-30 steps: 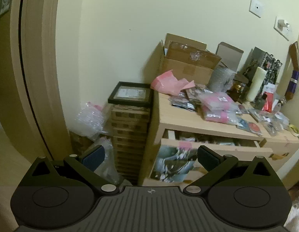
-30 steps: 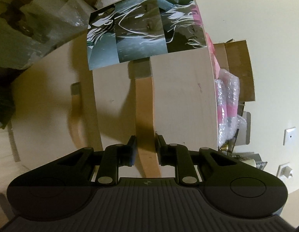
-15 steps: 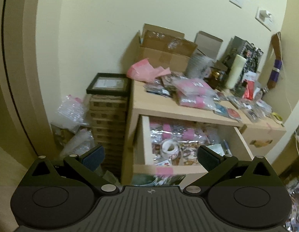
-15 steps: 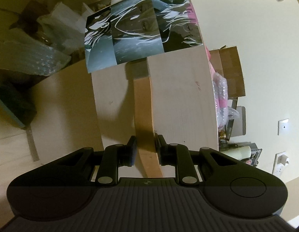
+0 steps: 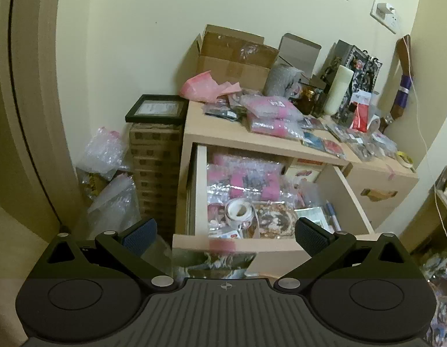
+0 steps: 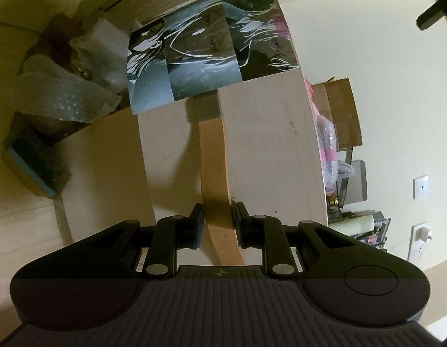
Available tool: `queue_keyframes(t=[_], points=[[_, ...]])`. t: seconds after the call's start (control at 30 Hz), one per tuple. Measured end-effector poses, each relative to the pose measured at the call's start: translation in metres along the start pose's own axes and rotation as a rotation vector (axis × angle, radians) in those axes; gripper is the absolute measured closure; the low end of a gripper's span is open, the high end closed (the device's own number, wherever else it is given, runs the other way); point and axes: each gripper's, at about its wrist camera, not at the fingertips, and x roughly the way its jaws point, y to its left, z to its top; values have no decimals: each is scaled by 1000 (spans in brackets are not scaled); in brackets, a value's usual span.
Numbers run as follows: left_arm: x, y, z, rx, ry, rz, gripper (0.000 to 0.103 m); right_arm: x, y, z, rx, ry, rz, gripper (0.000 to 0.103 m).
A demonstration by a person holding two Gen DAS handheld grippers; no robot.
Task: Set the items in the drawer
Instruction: 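Pull the drawer open with the right tool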
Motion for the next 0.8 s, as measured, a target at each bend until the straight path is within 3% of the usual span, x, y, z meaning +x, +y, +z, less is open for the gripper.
queue_keyframes(t=[0.47, 0.57, 0.6, 0.7, 0.8], points=[[-25, -2, -20, -38, -16, 43, 0, -21, -8, -6, 40, -20, 60, 81], [-25, -7, -20, -33, -18, 40, 0, -29, -10, -9, 47, -41, 52, 91], [-24, -8, -19, -31, -19, 36, 0, -32, -11, -10, 53, -50, 48, 90], [-23, -13, -18, -23, -20, 24, 0, -39, -27, -11, 170, -39, 46, 68], [-22, -18, -18, -7, -24, 17, 0, -46, -56, -15, 368, -15, 57, 63]])
